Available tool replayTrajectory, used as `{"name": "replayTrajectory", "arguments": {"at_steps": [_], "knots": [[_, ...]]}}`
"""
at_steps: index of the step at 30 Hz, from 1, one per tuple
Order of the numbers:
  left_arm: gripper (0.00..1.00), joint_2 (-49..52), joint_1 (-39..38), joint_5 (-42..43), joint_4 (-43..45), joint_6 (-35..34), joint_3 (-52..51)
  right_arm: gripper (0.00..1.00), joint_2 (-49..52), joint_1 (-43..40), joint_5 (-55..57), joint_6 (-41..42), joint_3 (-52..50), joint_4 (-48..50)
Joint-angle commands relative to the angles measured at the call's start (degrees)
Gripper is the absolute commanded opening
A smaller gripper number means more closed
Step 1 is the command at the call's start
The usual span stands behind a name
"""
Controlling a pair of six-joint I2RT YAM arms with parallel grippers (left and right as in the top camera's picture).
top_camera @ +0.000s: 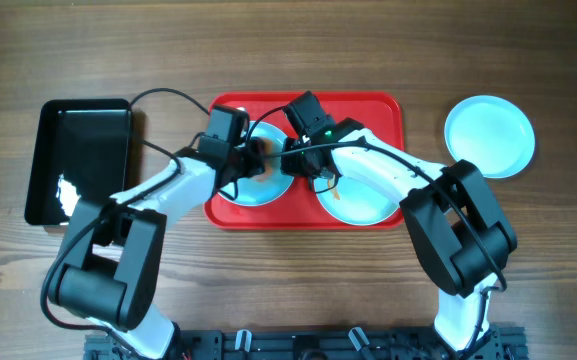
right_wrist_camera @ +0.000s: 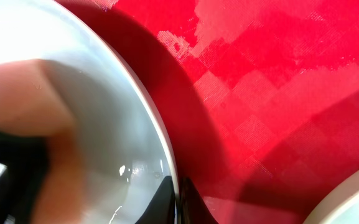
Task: Clean dirty plates on tray and stack at the side
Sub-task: 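Scrub the plate's smear with the sponge while the right gripper holds it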
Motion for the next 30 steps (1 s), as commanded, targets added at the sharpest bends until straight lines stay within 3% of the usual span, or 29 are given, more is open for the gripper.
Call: {"name": "replayTrajectory", "arguments": {"at_steps": [1,11,15,22,30], "knots": [[0.04,1.7,5.5,-13.6,-4.6,2.4,-1.7,0.04,2.1,-0.1,3.8,0.1,-2.4,-1.6],[0.04,0.7,9.4,-12.5,-10.4,3.6,-1.7,0.04,2.1,-0.1,3.8,0.0,-2.4,-1.8],[0.04,-3.3,9.4,-7.0,-11.5,3.6,-1.7,0.05,2.1,-0.1,3.8,0.0,-2.4,-1.8],[0.04,-16.3,9.4,14.8,-11.8,3.4,-1.7,0.04,3.0,-0.1,3.8,0.0,-2.4,-1.5],[0.04,-14.6,6.6,15.9,-12.5,0.1,-1.7,0.04,3.0,-0.1,3.7,0.1,-2.4,-1.2]]}}
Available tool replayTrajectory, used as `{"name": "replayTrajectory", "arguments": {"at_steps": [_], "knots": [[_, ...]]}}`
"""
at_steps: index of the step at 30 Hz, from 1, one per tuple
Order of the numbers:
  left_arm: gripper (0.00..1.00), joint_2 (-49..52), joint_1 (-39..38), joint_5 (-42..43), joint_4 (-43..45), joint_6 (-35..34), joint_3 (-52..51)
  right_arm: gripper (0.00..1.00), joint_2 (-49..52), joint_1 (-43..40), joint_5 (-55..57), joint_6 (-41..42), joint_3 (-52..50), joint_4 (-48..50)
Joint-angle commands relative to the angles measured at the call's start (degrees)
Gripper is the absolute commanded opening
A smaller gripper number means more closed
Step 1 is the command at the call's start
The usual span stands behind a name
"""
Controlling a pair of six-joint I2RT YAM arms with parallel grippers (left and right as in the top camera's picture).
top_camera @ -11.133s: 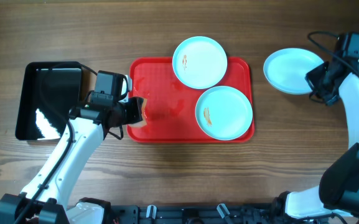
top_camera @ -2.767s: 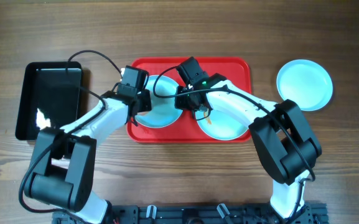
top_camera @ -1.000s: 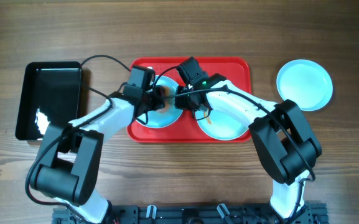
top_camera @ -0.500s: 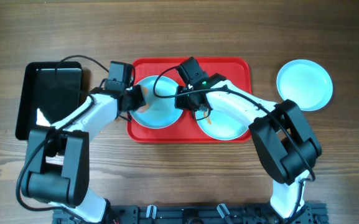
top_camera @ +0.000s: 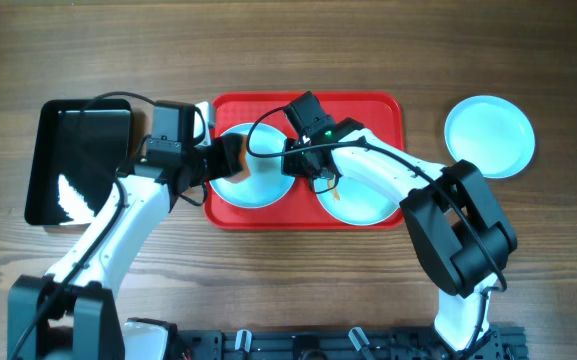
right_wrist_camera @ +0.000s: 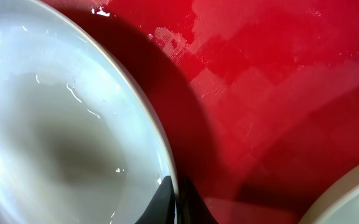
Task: Clean dirty plates on tray and stack at the side
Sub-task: 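Scrub the plate's smear with the sponge while the right gripper holds it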
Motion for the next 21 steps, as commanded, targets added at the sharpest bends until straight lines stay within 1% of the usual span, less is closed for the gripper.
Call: {"name": "replayTrajectory", "arguments": {"at_steps": [1,5,10,15,18,19,21], "knots": [[0.04,3.7,-2.1,3.3,0.0,-2.7,0.0,0.04,3.0,-0.1,3.7,0.1,-2.4,-1.0],[0.04,8.2,-5.3,3.7,0.7,-5.2,0.0,0.04,3.0,-0.1,3.3,0.1,-2.4,-1.0],[0.04,13.1,-9.0,3.6,1.9,-5.5,0.0,0.04,3.0,-0.1,3.3,0.1,-2.4,-1.0],[0.04,15.3,-9.6,2.4,2.1,-5.4,0.0,0.04,3.0,-0.1,3.3,0.0,-2.4,-1.1],[0.04,15.3,-9.4,-2.5,1.0,-5.2,0.0,0.04,3.0,-0.1,3.3,0.0,-2.4,-1.1],[0.04,15.3,-9.4,-7.2,-0.1,-4.8,0.0,0.04,3.0,-0.1,3.3,0.0,-2.4,-1.2],[0.04,15.3,-9.4,-12.5,-1.3,-4.6,0.0,0.04,3.0,-0.1,3.3,0.0,-2.4,-1.3]]}}
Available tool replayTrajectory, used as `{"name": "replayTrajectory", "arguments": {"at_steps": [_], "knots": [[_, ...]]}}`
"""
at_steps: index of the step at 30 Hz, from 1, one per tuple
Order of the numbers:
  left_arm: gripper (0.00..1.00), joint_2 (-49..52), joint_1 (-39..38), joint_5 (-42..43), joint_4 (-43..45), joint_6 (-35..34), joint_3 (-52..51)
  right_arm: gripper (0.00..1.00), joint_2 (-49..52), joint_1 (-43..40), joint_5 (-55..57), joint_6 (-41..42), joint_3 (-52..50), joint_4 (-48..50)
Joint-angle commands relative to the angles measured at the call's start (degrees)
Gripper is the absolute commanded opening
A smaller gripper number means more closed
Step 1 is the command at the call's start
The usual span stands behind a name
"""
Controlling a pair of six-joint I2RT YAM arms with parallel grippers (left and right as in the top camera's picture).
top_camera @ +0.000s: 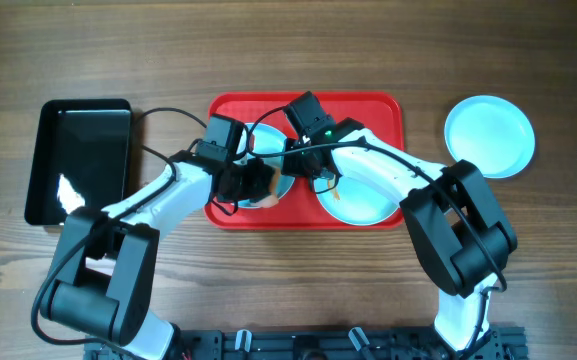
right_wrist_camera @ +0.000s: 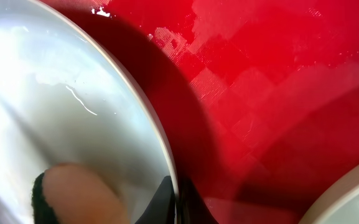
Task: Clean dirty plates on tray and stack at the side
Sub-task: 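Scrub the plate's smear with the sponge while the right gripper holds it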
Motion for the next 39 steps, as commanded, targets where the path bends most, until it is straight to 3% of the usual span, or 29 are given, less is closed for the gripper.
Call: {"name": "replayTrajectory", "arguments": {"at_steps": [1,21,34,39], "knots": [[0.04,1.6,-0.1,-13.0,-2.5,1.6,-0.3,0.04,3.0,-0.1,3.3,0.0,-2.4,-1.2],[0.04,1.5,7.5,-31.8,-3.8,6.2,-0.3,0.04,3.0,-0.1,3.4,0.0,-2.4,-1.5],[0.04,0.0,8.2,-34.0,1.4,8.4,2.8,0.04,3.0,-0.1,3.4,-0.5,-2.4,-2.3],[0.04,-5.8,8.2,-27.1,1.2,8.8,5.4,0.04,3.0,-0.1,3.4,-0.5,-2.4,-2.2]]}}
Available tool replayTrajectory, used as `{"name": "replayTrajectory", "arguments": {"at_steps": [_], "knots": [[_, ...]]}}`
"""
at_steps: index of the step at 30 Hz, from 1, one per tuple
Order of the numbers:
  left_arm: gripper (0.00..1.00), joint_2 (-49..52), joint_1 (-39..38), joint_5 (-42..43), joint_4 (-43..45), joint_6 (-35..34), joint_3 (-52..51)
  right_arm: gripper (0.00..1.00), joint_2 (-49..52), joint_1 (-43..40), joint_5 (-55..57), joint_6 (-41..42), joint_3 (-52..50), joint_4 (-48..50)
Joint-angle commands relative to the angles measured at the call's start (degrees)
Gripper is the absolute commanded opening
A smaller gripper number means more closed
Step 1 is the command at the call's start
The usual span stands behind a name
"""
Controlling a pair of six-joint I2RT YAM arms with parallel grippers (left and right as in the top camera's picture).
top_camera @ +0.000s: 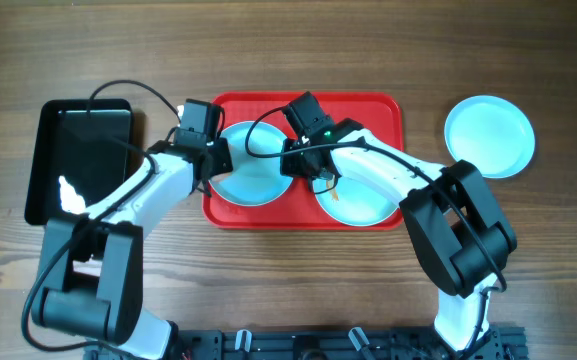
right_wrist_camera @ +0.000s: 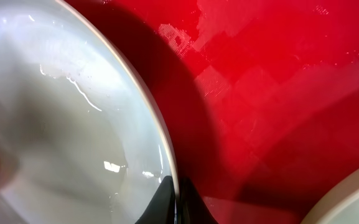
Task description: Clean dirty plates on tray and stack at the side
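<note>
A red tray (top_camera: 368, 115) holds two pale blue plates. My right gripper (top_camera: 290, 165) is shut on the right rim of the left plate (top_camera: 253, 182), its fingertips (right_wrist_camera: 178, 202) pinching that rim (right_wrist_camera: 167, 155). My left gripper (top_camera: 218, 160) is over the same plate's left rim. A blurred orange sponge shows at the plate's far left in the right wrist view. The wet plate surface (right_wrist_camera: 73, 124) looks free of dirt. The right plate (top_camera: 363, 205) carries a small yellow smear near its left rim.
One clean plate (top_camera: 488, 135) lies on the wooden table right of the tray. A black rectangular bin (top_camera: 78, 160) stands left of the tray. The right arm reaches across the right plate. The edge of that plate (right_wrist_camera: 356, 196) shows at the lower right of the wrist view.
My left gripper with the sponge has moved from the front middle of the left plate to its left rim. The right gripper still pinches the same rim and has not moved.
The sponge was first on the back middle of the left plate, then at its left rim, then on its front middle, and now at the left rim again. Throughout, my right gripper held the plate's right rim.
</note>
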Motion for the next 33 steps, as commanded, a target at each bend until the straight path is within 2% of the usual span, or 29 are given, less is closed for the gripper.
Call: {"name": "replayTrajectory", "arguments": {"at_steps": [1,7,12,19,24,29,33], "knots": [[0.04,-6.2,1.9,-0.2,0.0,1.4,2.7,0.04,3.0,-0.2,3.6,-0.5,-2.4,-2.2],[0.04,-16.1,1.9,7.9,-2.4,1.3,3.0,0.04,3.0,-0.2,3.6,-0.8,-2.4,-0.9],[0.04,-21.4,2.5,7.5,-12.2,1.2,3.0,0.04,3.0,-0.2,1.9,-4.7,-1.7,0.2],[0.04,-20.9,5.1,7.7,-24.3,1.2,2.4,0.04,-1.6,-0.4,2.1,-10.4,4.0,-4.3],[0.04,-20.9,5.6,7.9,-25.4,1.2,2.4,0.04,-8.3,-0.4,11.1,-14.3,9.9,-10.3],[0.04,-20.9,5.6,15.5,-25.3,1.2,2.4,0.04,-13.3,-0.4,24.8,-18.4,17.8,-18.6],[0.04,-20.8,5.5,16.1,-25.6,1.2,2.4,0.04,-15.8,-0.4,32.6,-22.7,19.7,-20.9]]}}
